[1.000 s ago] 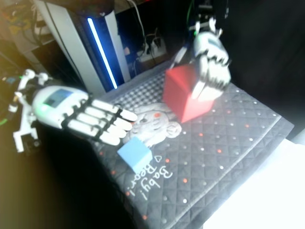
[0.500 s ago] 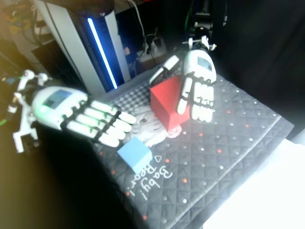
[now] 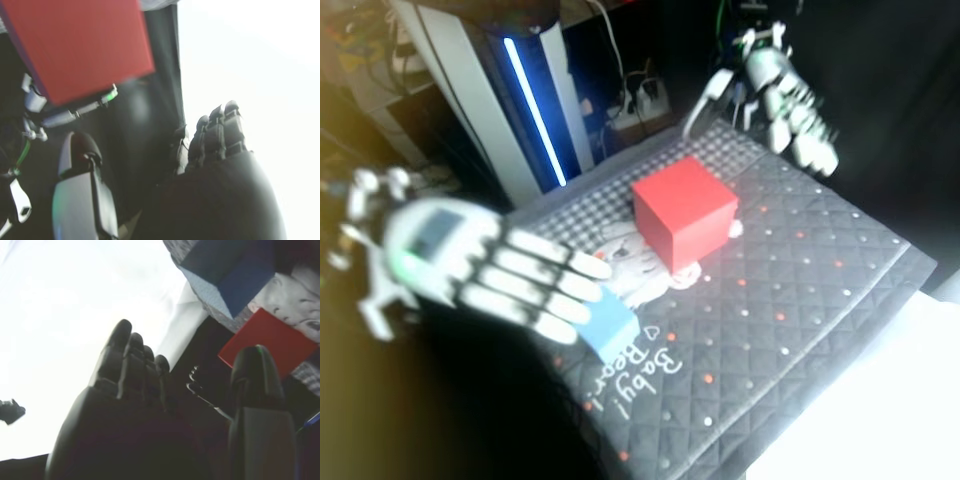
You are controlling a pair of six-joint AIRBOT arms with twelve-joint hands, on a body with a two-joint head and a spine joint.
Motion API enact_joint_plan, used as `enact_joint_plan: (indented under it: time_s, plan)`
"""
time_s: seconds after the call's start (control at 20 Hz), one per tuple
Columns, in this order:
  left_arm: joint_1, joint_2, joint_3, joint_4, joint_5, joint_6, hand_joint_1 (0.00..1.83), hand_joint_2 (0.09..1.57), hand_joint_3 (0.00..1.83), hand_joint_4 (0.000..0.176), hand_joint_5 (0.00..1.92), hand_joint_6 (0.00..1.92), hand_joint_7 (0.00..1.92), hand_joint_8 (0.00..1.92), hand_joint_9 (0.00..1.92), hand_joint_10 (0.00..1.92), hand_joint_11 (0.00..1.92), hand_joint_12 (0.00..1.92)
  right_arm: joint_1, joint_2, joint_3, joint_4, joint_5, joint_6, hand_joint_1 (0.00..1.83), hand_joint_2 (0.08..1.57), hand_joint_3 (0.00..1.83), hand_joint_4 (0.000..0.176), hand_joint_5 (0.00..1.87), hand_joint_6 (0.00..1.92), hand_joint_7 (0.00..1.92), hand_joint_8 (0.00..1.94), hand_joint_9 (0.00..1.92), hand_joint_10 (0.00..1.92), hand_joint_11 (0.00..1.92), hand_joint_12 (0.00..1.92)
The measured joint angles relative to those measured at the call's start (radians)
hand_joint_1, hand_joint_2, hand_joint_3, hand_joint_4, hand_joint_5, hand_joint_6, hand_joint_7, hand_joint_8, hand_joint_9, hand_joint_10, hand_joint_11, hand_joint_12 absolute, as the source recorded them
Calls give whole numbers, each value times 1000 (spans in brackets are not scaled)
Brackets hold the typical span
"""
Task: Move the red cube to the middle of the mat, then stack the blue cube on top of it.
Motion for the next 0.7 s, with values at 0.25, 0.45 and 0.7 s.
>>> enact_joint_plan:
  time_s: [0.25, 0.45, 0.7]
  plan:
    - [42, 16, -16, -45, -95, 3, 723, 948, 4, 90, 0, 0, 0, 0, 0, 0, 0, 0, 36, -78, 58, 8, -115, 3, 1041, 1165, 0, 0, 31, 6, 31, 16, 0, 0, 0, 4]
    - [57, 23, -21, -61, -121, 5, 691, 937, 0, 86, 0, 0, 0, 0, 0, 0, 0, 0, 43, -114, 92, 29, -158, 3, 1099, 1165, 0, 0, 176, 25, 164, 29, 152, 71, 0, 872]
    - [66, 23, -23, -68, -138, 5, 677, 948, 3, 81, 0, 0, 0, 0, 0, 0, 0, 0, 105, -143, 129, 39, -240, -51, 1055, 1387, 0, 9, 525, 1704, 570, 1737, 816, 1912, 896, 1919]
